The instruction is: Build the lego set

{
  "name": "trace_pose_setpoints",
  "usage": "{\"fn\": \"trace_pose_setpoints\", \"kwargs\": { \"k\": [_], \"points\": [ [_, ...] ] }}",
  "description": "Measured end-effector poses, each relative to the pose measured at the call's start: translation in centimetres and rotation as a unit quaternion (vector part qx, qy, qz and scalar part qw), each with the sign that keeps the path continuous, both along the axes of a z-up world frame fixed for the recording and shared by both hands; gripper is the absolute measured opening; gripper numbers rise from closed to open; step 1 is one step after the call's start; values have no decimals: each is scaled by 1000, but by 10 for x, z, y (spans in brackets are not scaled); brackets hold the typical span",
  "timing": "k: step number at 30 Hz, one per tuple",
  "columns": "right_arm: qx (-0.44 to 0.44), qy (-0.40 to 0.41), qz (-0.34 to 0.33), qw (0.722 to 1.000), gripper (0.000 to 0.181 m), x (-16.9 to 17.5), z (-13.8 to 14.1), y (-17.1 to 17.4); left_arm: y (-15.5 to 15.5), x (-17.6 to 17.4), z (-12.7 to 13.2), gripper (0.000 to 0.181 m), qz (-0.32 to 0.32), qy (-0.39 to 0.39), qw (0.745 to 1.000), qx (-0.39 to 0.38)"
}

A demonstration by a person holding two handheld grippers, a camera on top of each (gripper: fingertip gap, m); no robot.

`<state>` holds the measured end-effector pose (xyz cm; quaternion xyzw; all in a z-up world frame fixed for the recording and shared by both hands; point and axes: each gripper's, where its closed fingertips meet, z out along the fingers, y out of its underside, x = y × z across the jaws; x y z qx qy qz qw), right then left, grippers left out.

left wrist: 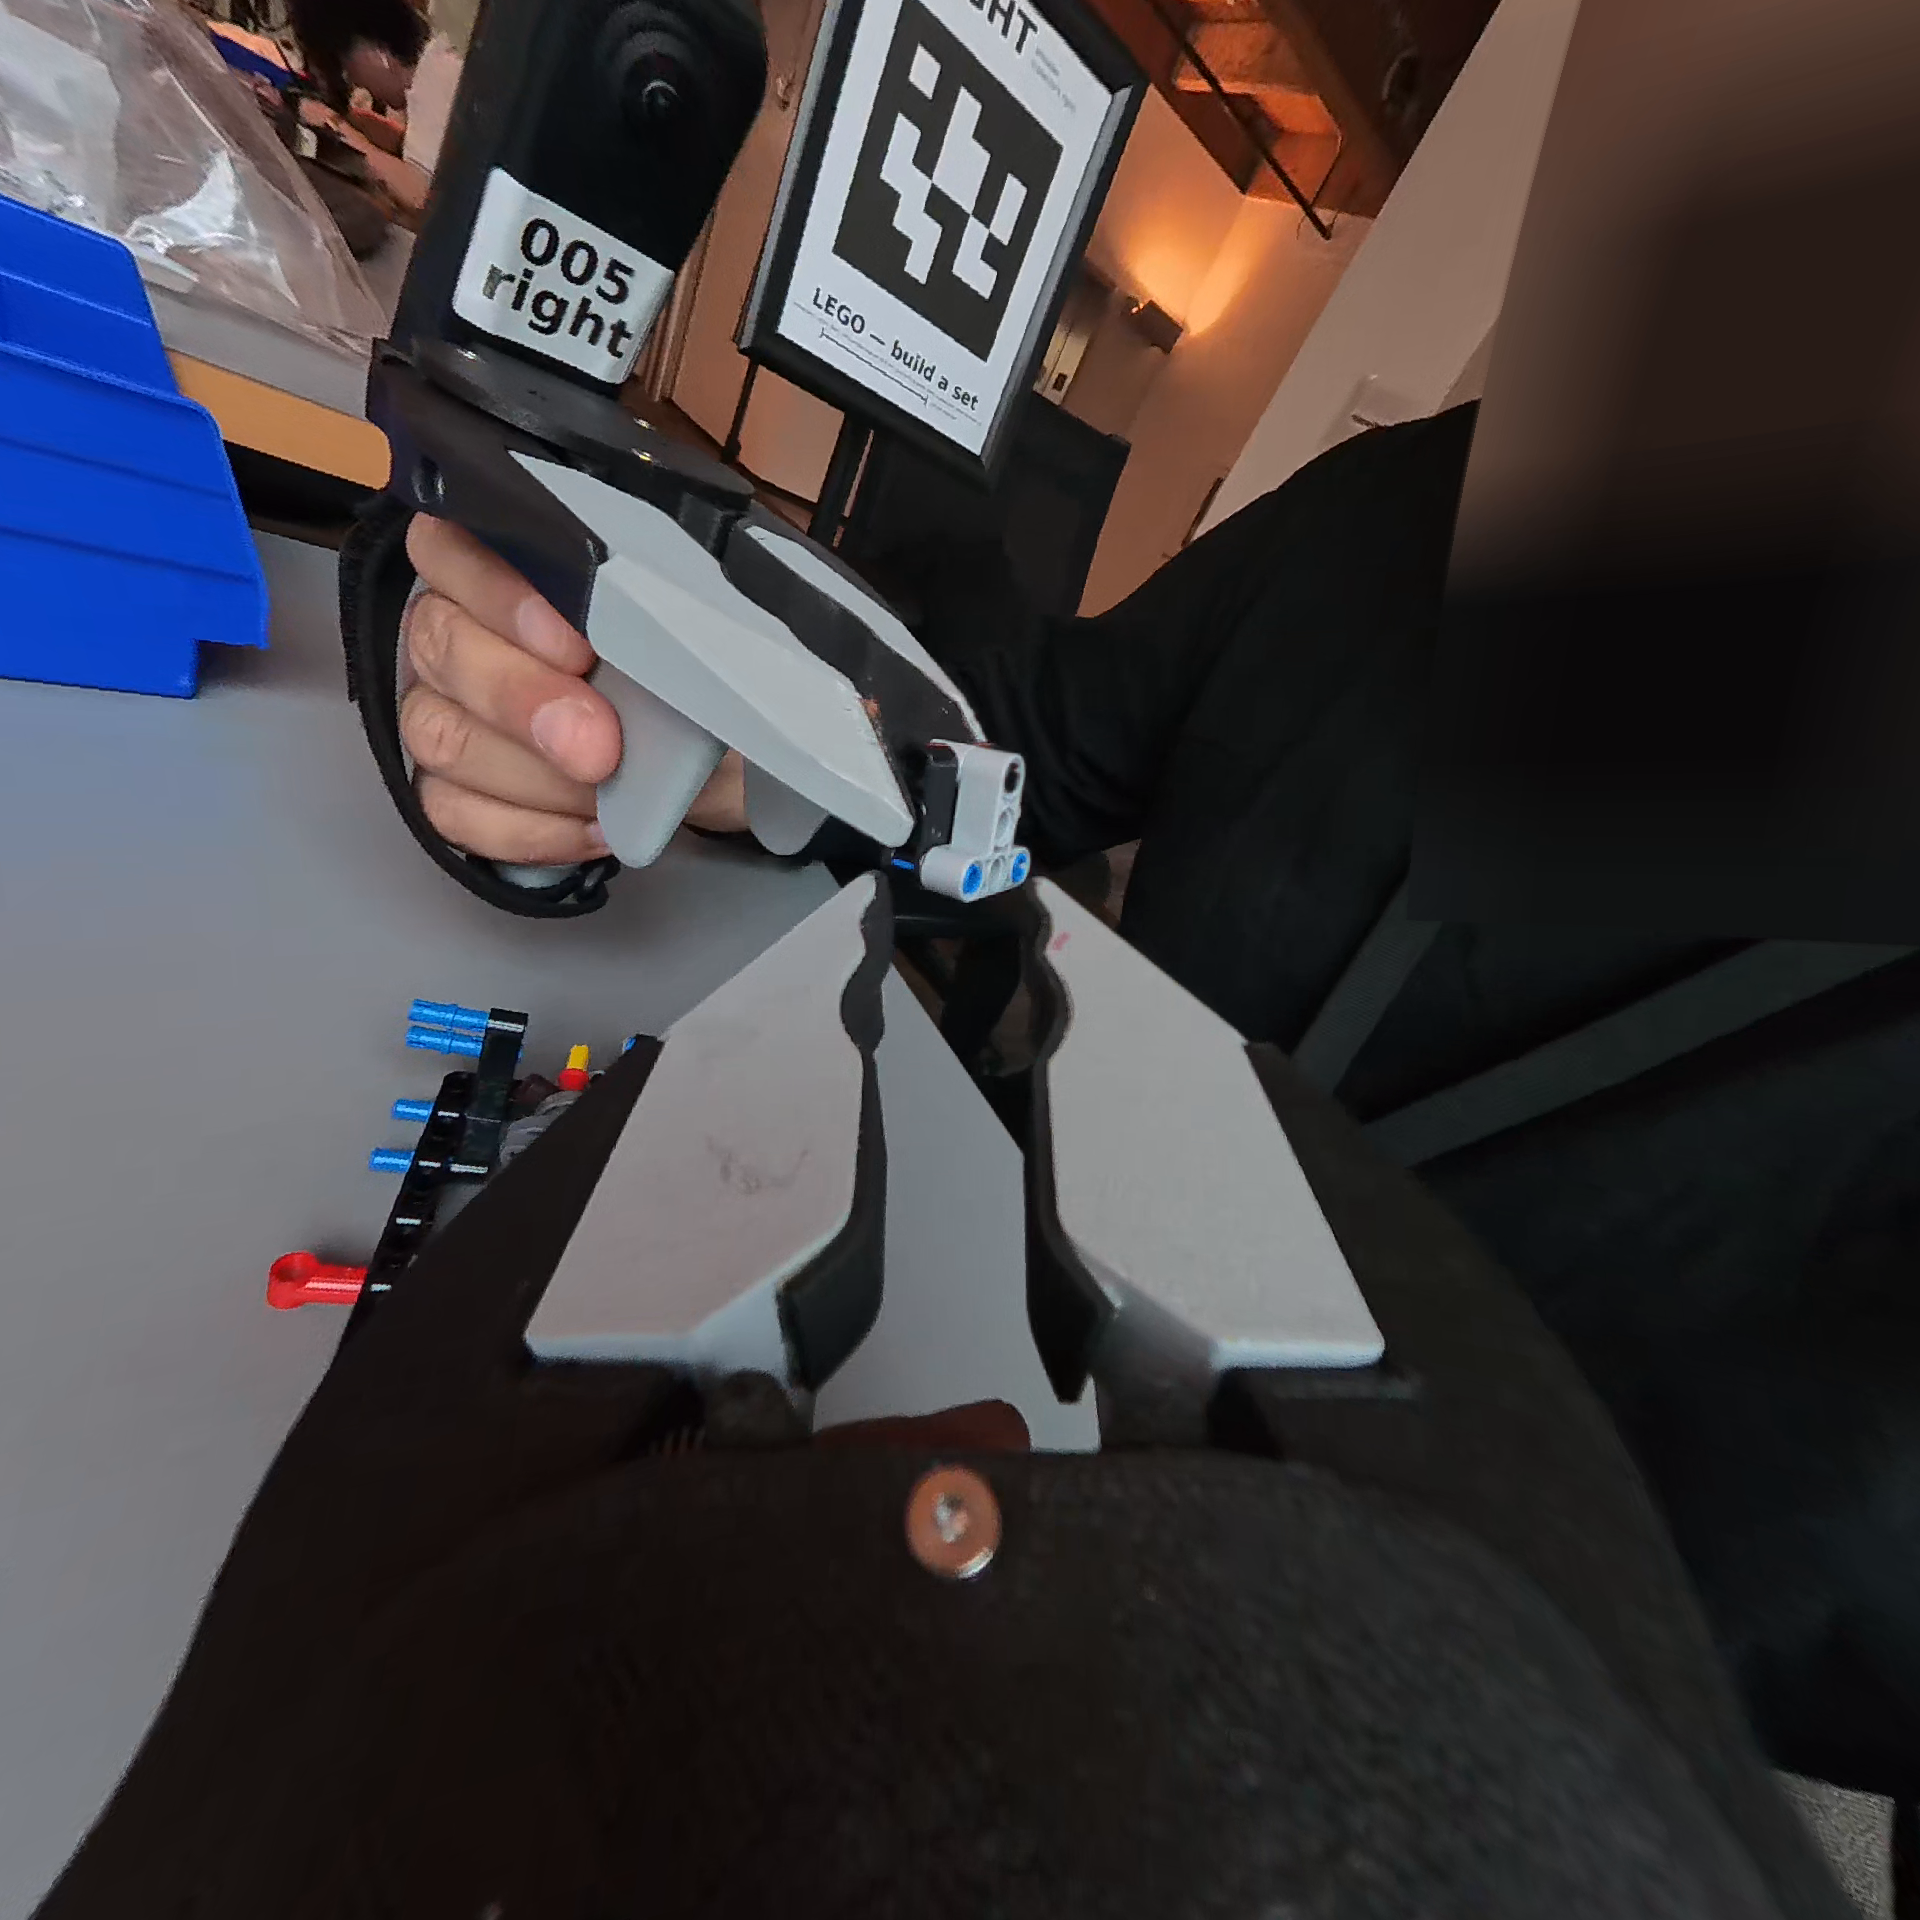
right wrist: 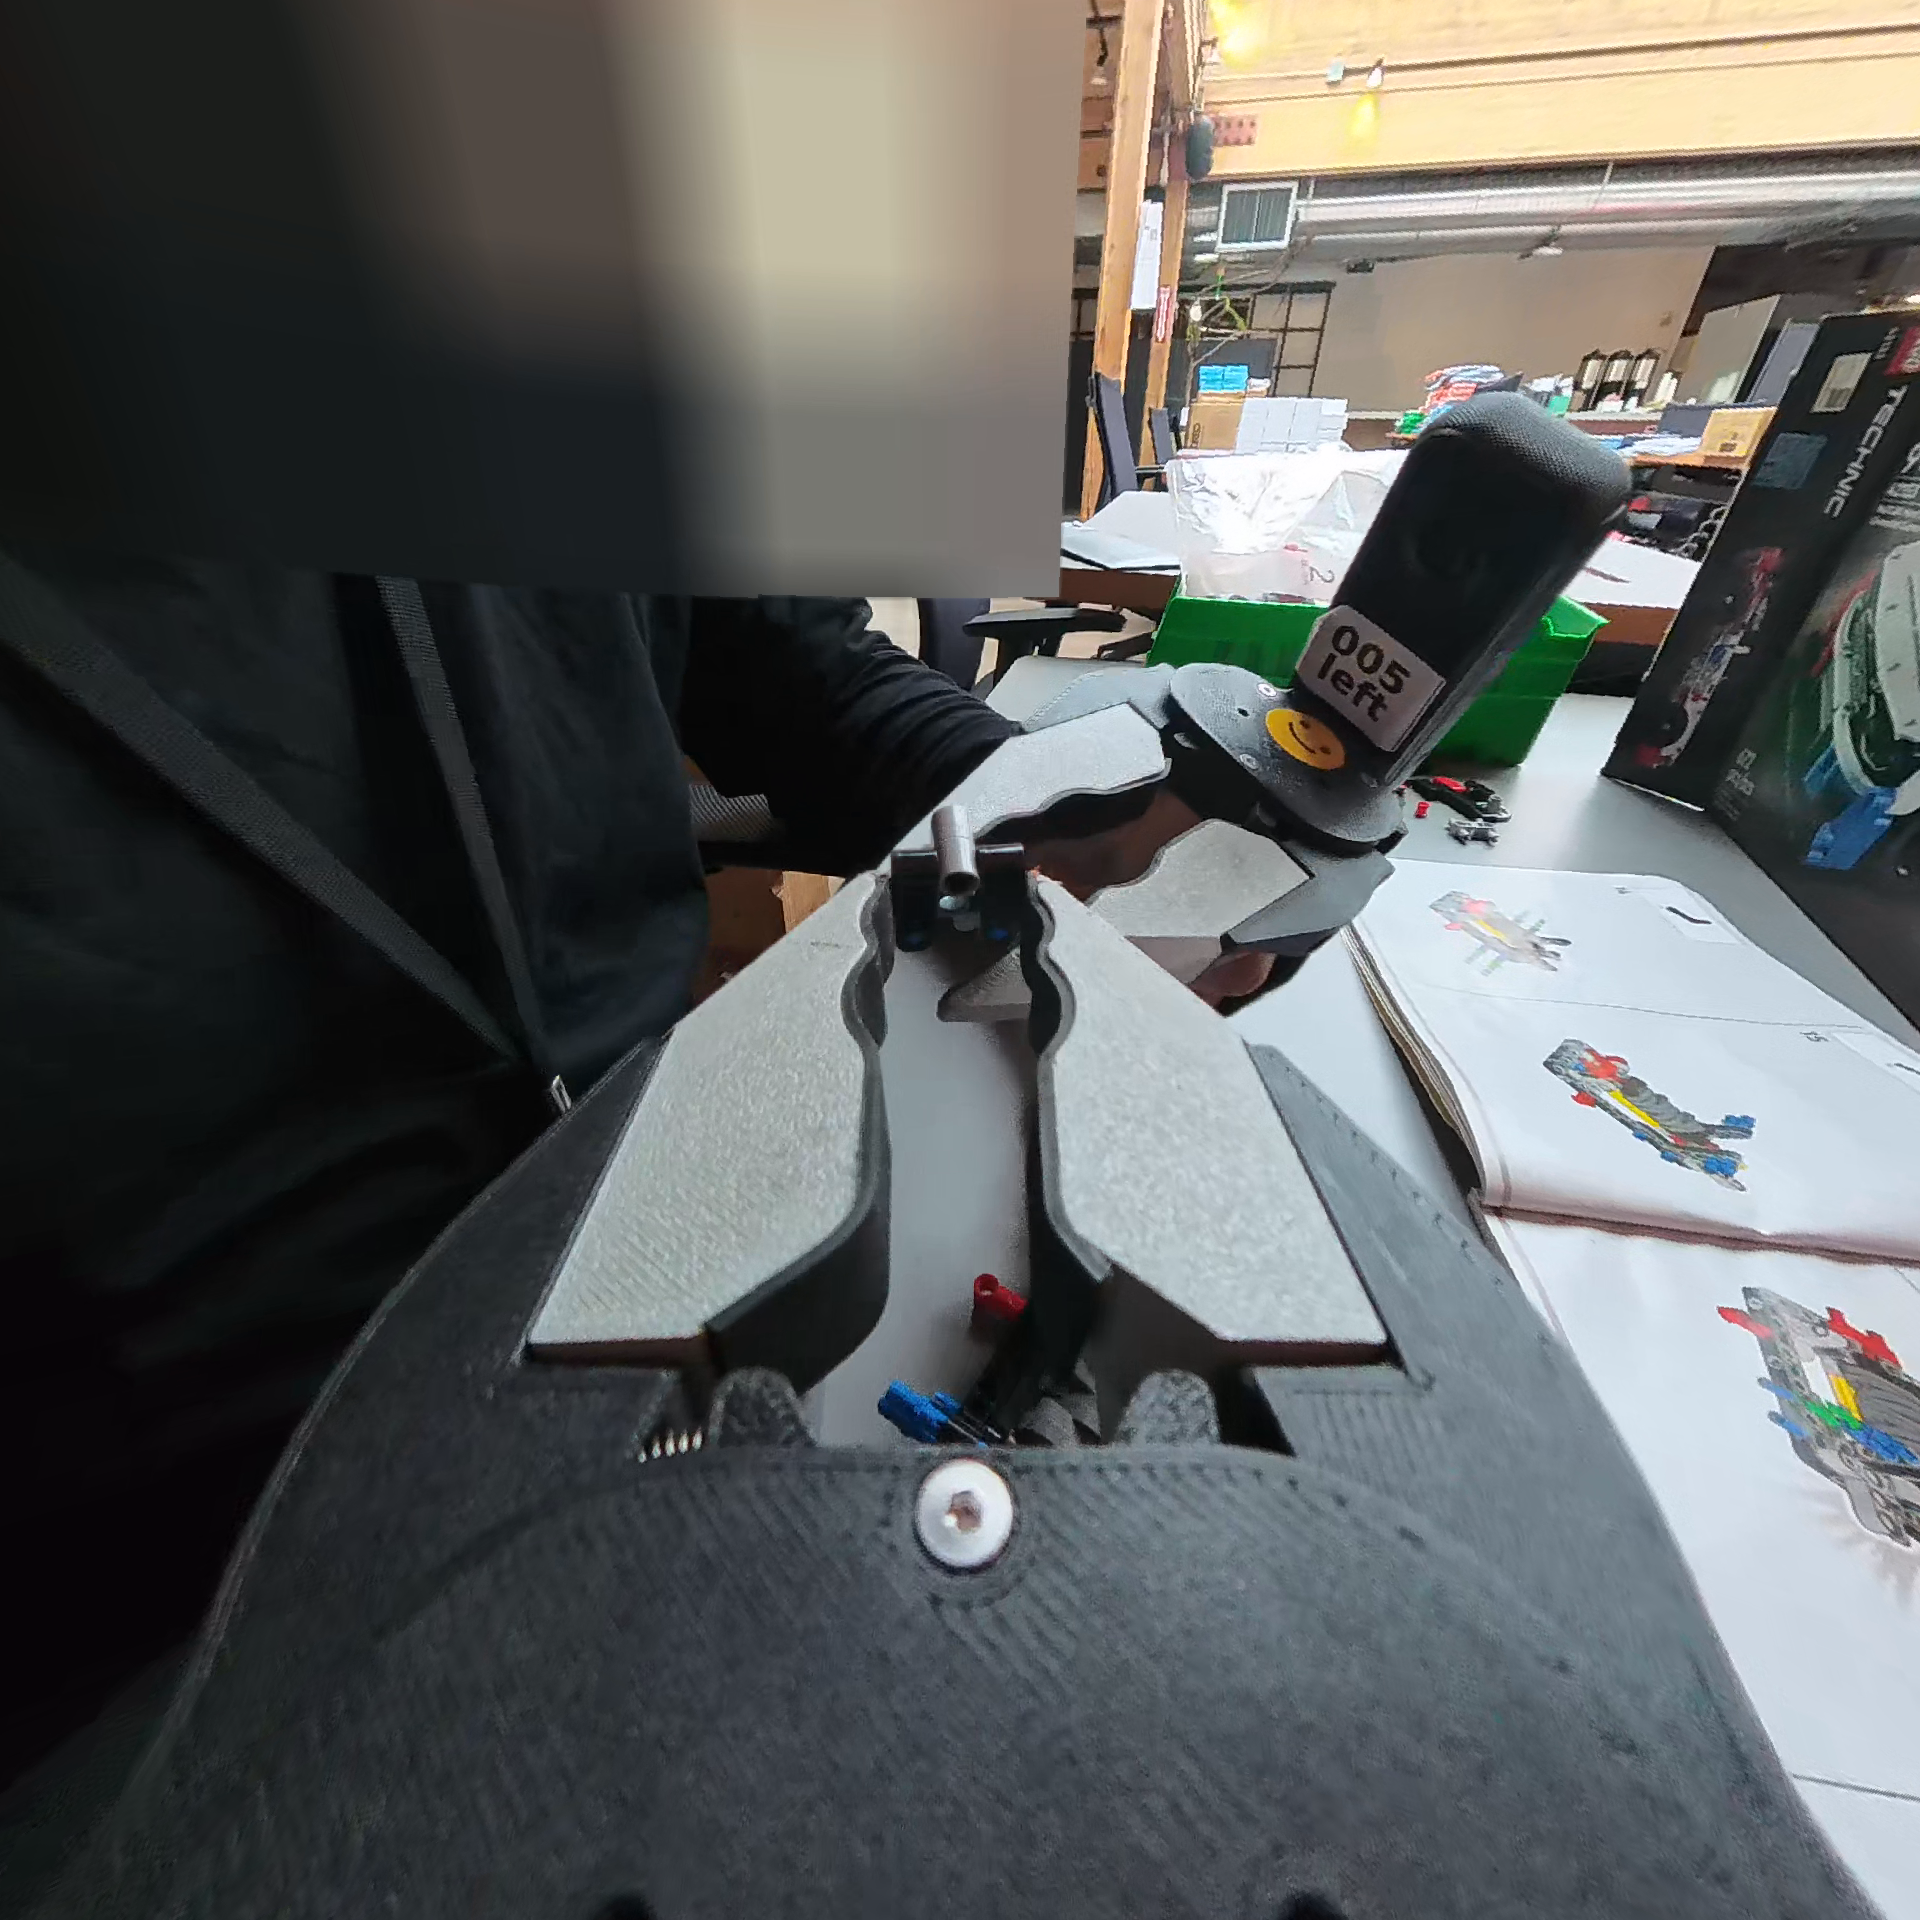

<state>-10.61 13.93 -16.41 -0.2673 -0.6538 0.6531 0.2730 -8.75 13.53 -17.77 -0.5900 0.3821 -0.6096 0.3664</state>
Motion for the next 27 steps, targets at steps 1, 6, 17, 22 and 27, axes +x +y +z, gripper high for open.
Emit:
{"fn": "trace_pose_setpoints", "kwargs": {
  "k": [1, 6, 17, 22, 27],
  "points": [
    [3, -1, -1, 1000, 21, 0, -1, 0, 0, 0, -1, 21, 0, 1, 1000, 2],
    [20, -2, -3, 1000, 21, 5, -6, 2, -3, -1, 4, 20, -27, -42, 998, -37],
    [80, 10, -32, 996, 20, 6, -10, 6, 2, -4, 3, 17, -36, -56, 995, -77],
    [183, 3, -57, 982, 21, 7, -18, 2, 2, -5, 1, 23, -35, -43, 996, -72],
    [240, -4, -66, 969, 20, 3, -24, -2, -8, 2, -5, 21, -58, -21, 996, -65]
  ]
}}
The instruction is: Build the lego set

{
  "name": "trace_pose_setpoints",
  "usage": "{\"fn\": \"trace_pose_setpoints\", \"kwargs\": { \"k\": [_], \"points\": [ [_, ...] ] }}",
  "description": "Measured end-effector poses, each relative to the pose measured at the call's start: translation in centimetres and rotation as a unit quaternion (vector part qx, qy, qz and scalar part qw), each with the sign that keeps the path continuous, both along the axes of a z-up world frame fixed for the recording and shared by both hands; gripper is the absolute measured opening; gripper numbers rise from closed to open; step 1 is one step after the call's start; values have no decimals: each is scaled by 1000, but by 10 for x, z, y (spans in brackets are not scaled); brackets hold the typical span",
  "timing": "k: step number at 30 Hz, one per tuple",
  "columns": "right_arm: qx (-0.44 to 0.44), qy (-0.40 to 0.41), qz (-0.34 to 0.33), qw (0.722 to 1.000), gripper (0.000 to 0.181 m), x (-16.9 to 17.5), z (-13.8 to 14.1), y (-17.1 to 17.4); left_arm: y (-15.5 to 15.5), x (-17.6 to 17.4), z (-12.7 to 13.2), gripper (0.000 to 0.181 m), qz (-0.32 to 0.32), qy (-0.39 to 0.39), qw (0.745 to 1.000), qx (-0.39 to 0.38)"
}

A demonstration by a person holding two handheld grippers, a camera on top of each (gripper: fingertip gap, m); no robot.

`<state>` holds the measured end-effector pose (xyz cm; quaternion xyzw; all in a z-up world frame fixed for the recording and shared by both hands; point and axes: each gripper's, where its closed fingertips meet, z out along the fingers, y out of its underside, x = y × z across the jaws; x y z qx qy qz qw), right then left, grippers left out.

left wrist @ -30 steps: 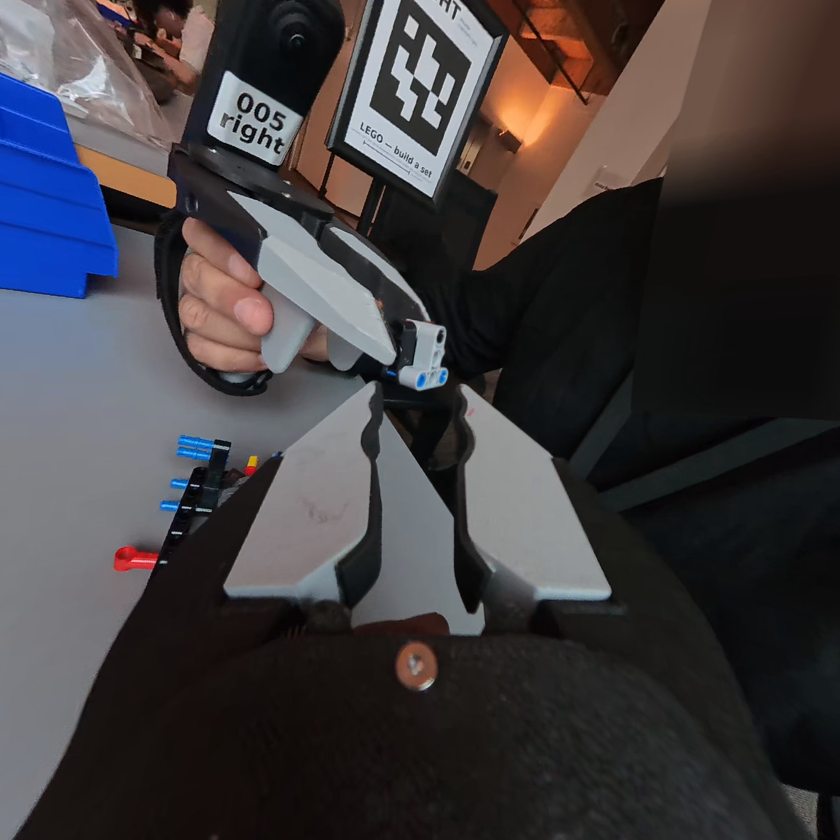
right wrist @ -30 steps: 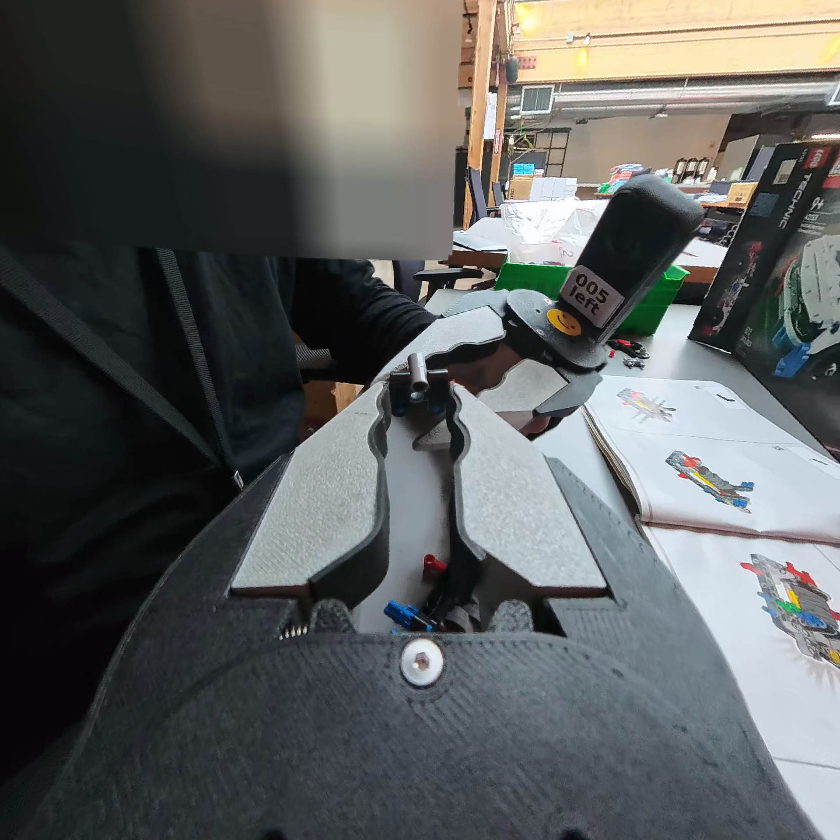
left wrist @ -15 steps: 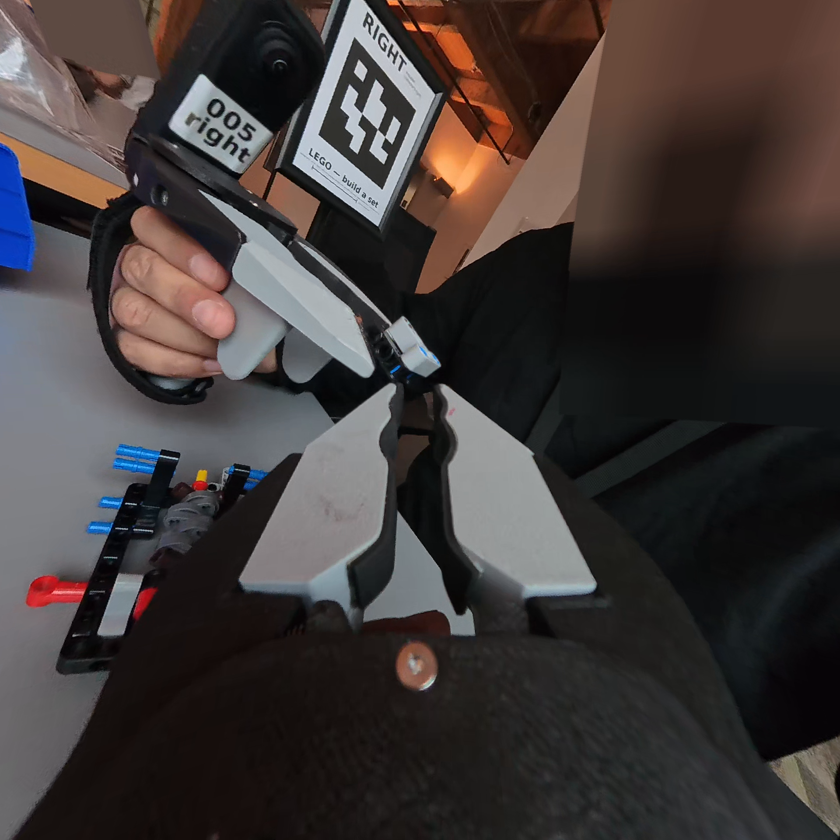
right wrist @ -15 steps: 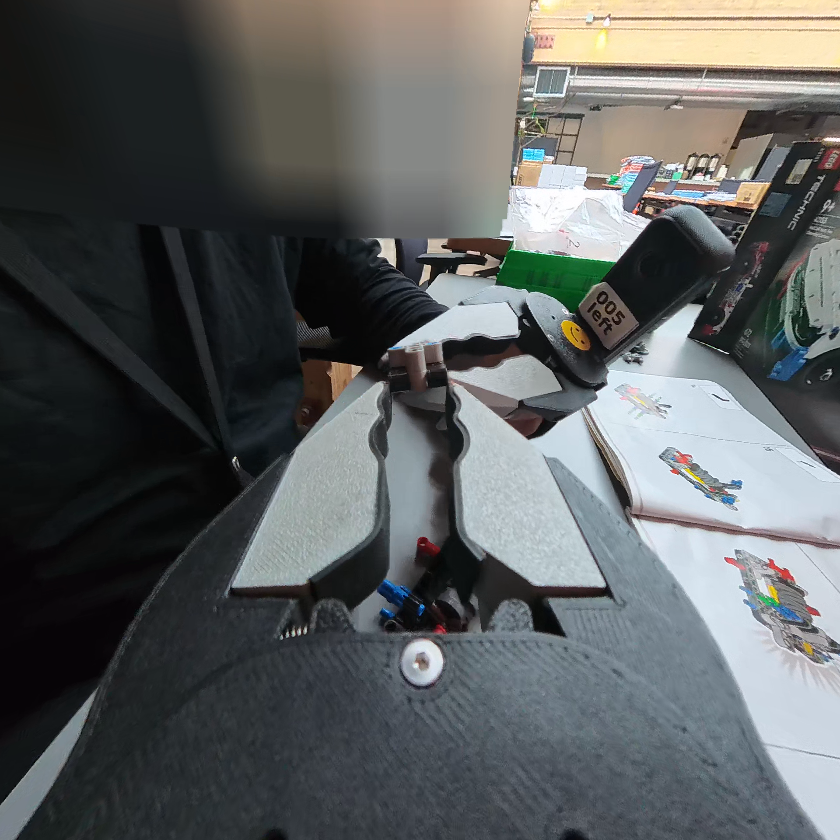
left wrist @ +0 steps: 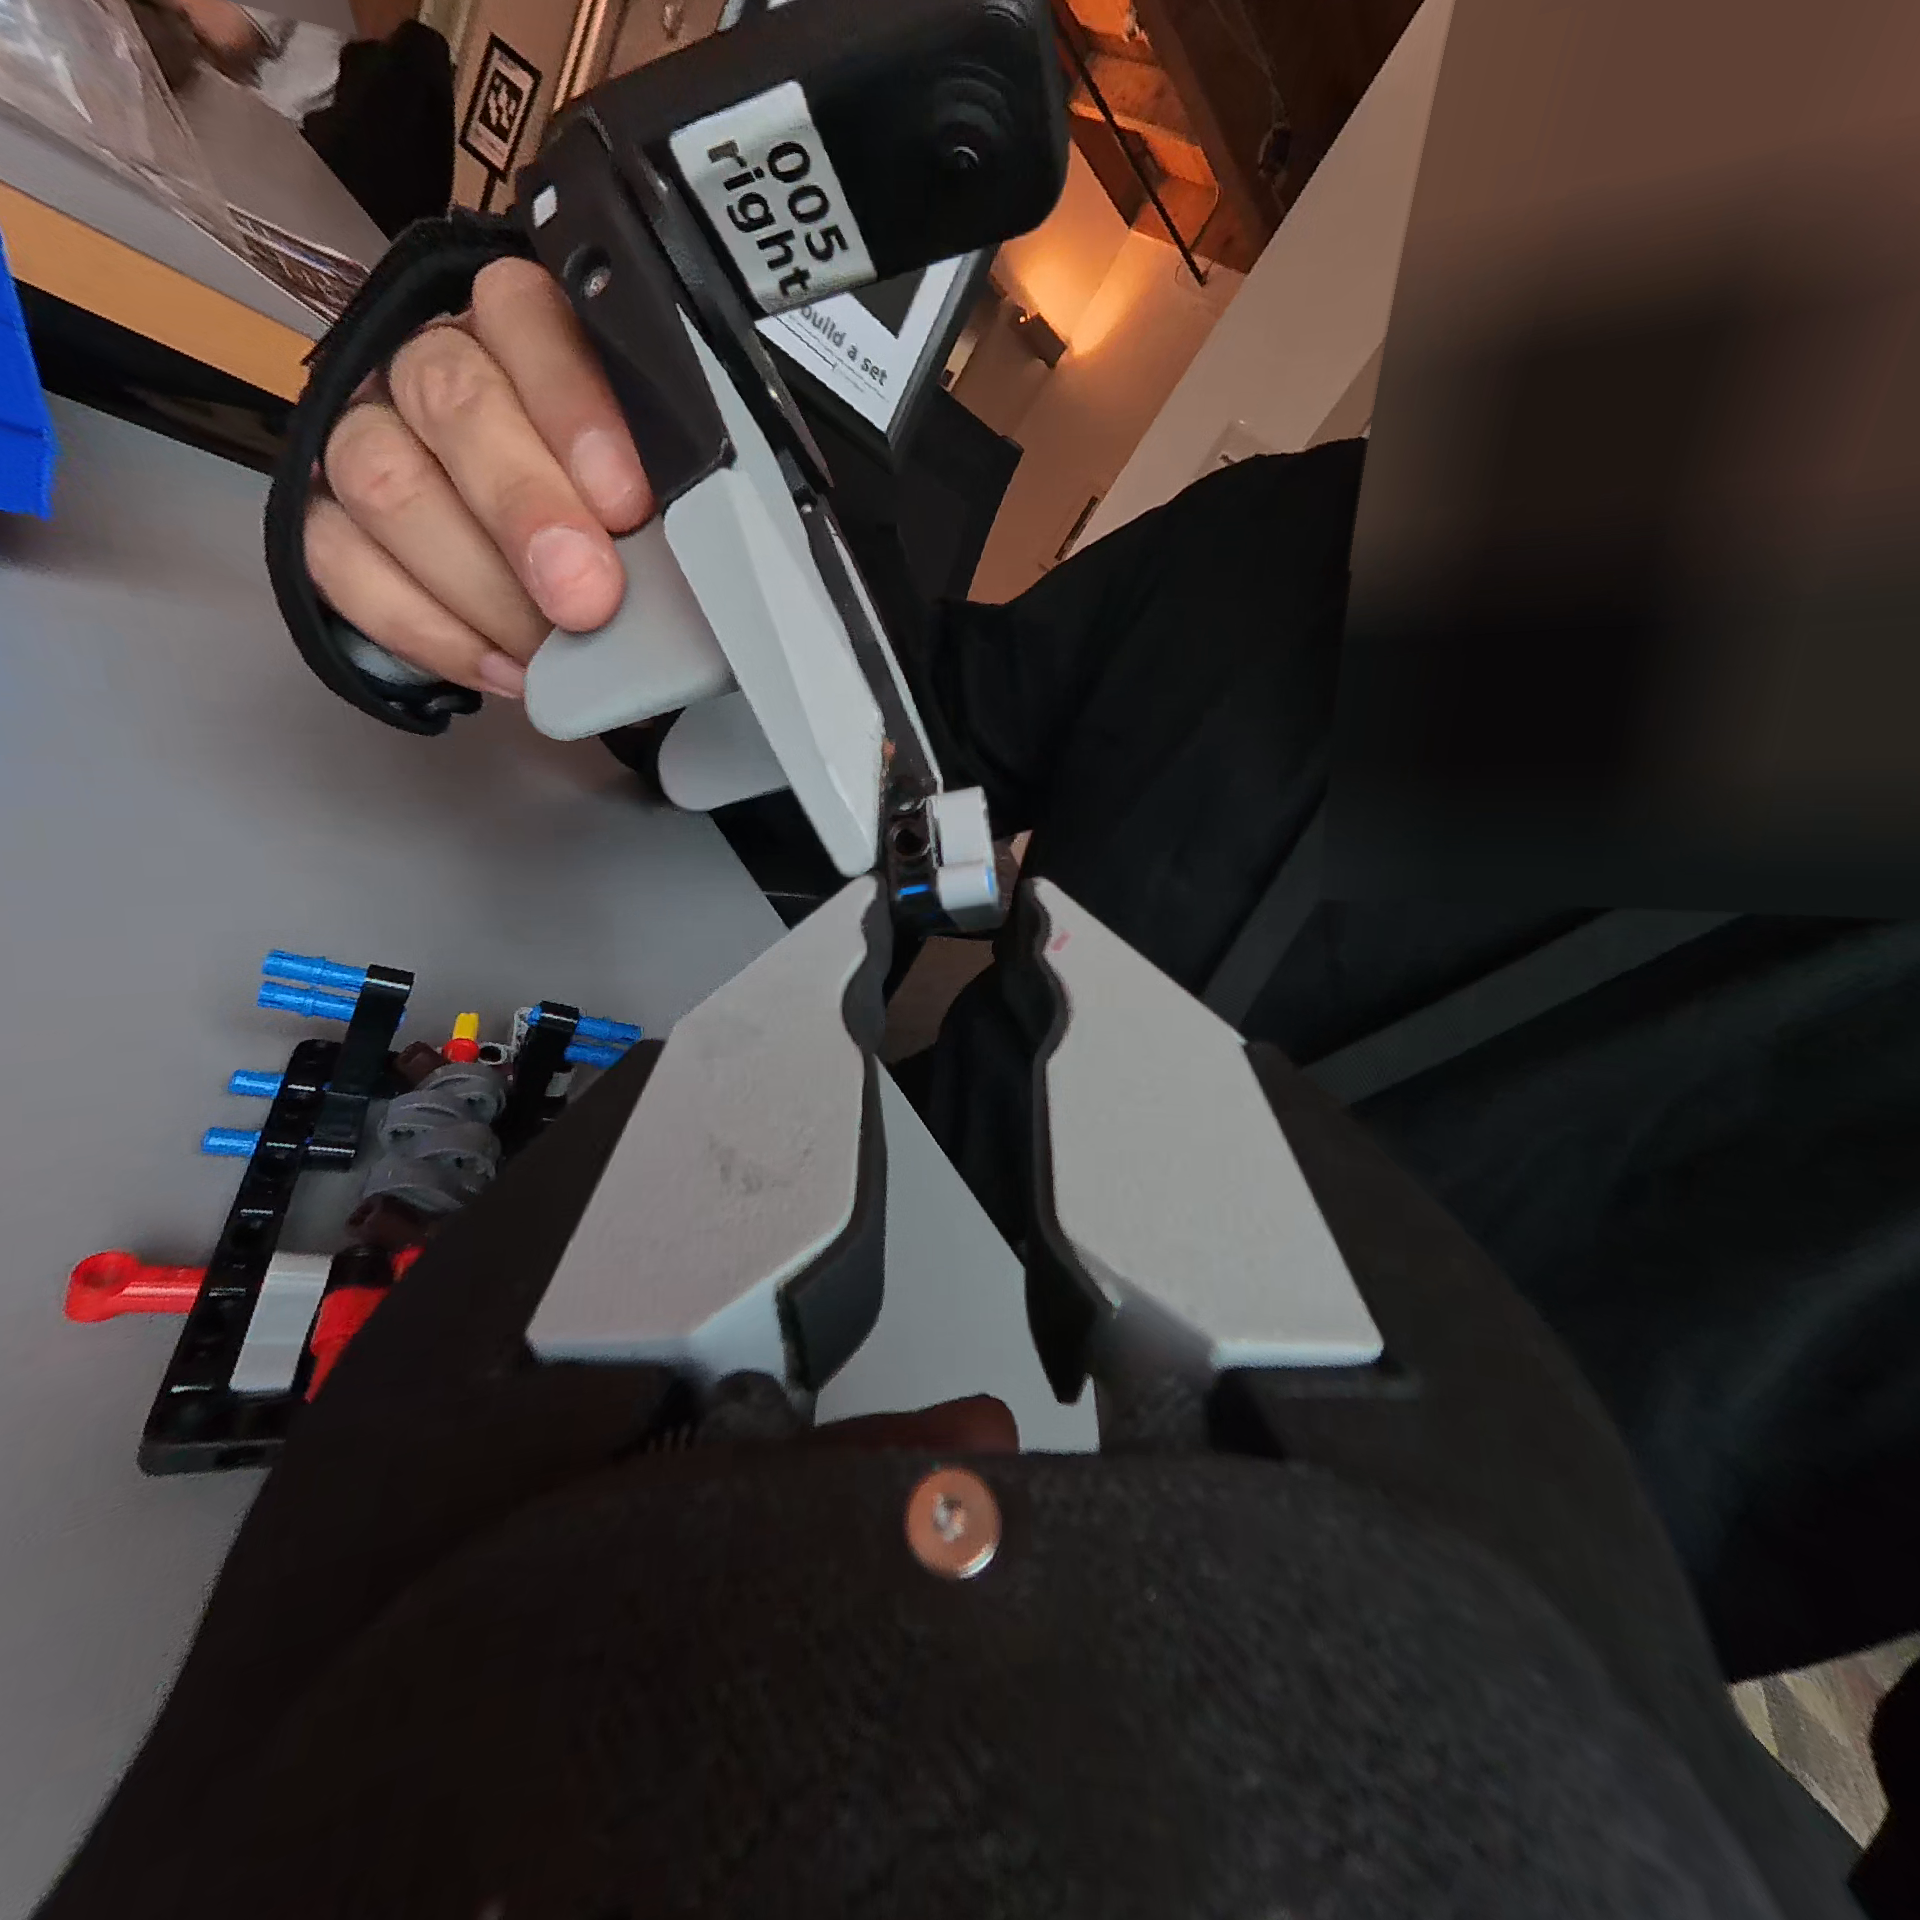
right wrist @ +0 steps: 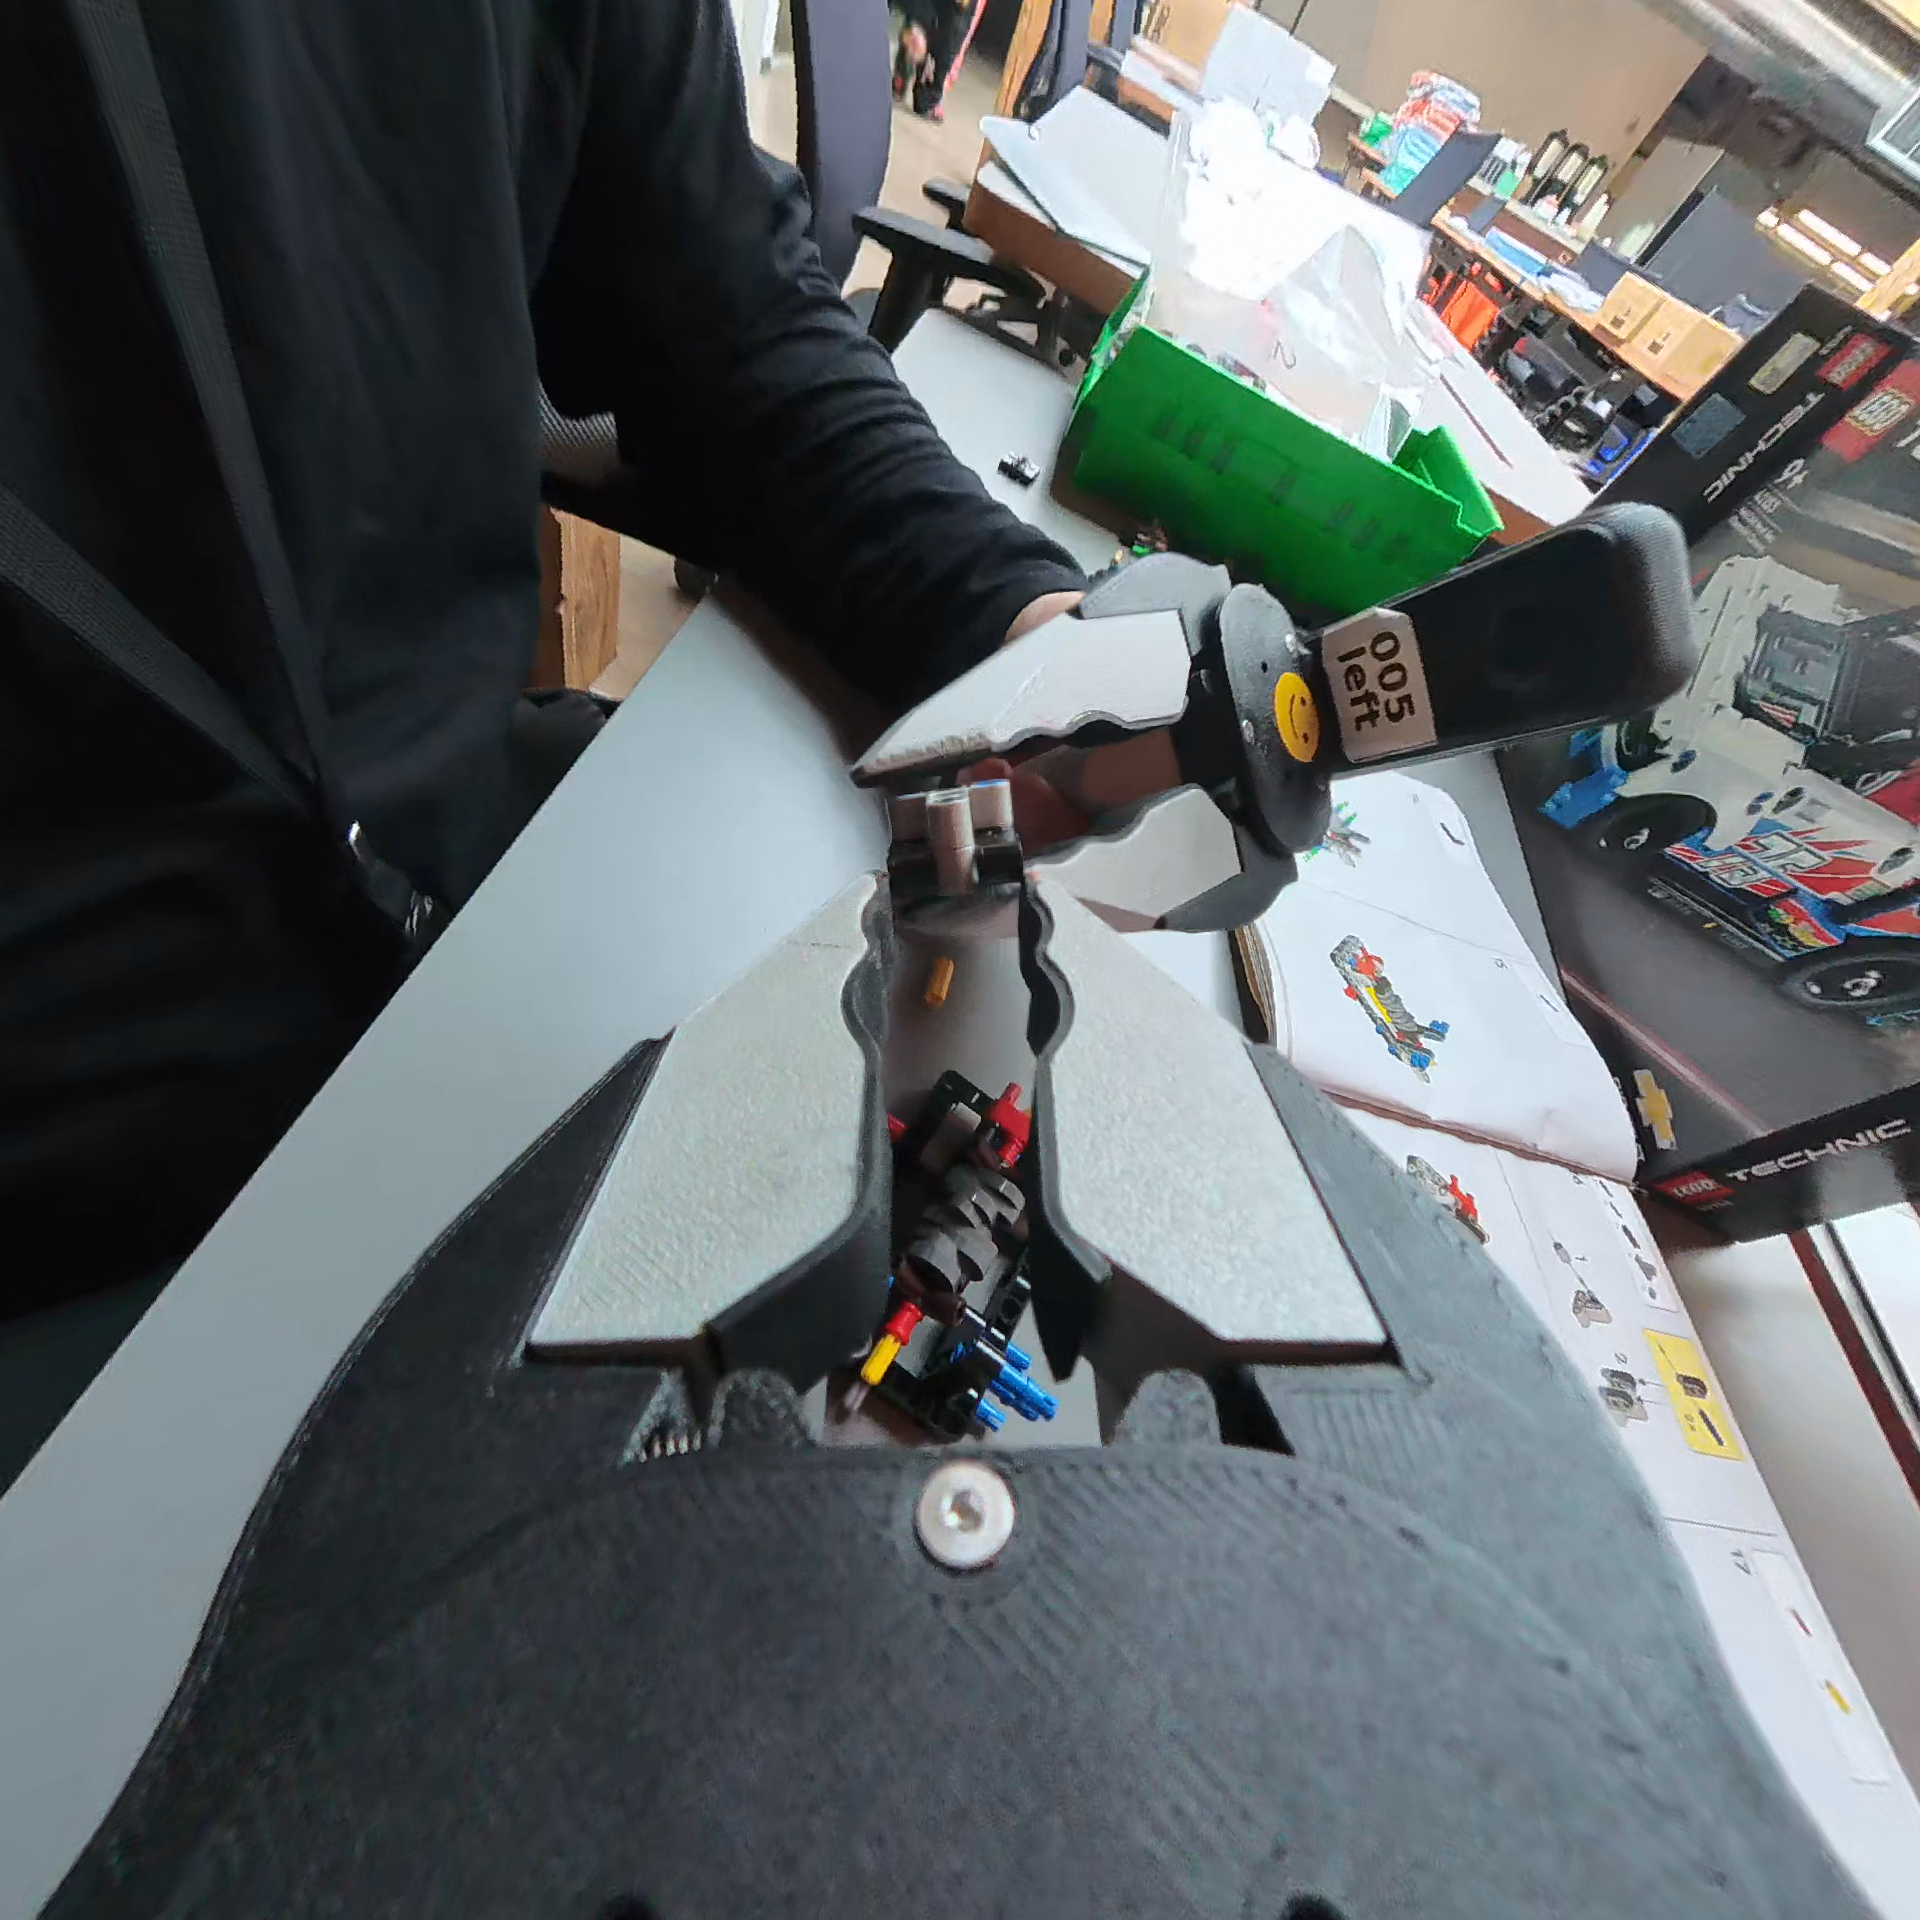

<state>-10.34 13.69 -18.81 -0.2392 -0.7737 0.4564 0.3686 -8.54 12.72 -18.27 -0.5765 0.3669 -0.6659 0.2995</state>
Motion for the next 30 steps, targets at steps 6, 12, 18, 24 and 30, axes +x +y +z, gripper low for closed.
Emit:
{"fn": "trace_pose_setpoints", "kwargs": {
  "k": [6, 12, 18, 24, 30],
  "points": [
    [-13, -22, -63, 998, 24, -10, -5, 18, 16, -7, -2, 16, 53, 14, 998, 17],
    [-197, -95, -206, 954, 35, -17, -14, 73, 73, -36, -14, 15, 294, 148, 922, 205],
    [-416, -107, -173, 887, 36, -20, 10, 76, 86, -43, -8, 15, 418, 265, 769, 404],
    [-427, -131, -182, 876, 41, -28, 4, 70, 88, -47, 1, 16, 458, 278, 713, 452],
    [-425, -124, -196, 875, 48, -35, 1, 71, 93, -56, 0, 15, 475, 303, 671, 483]
  ]
}}
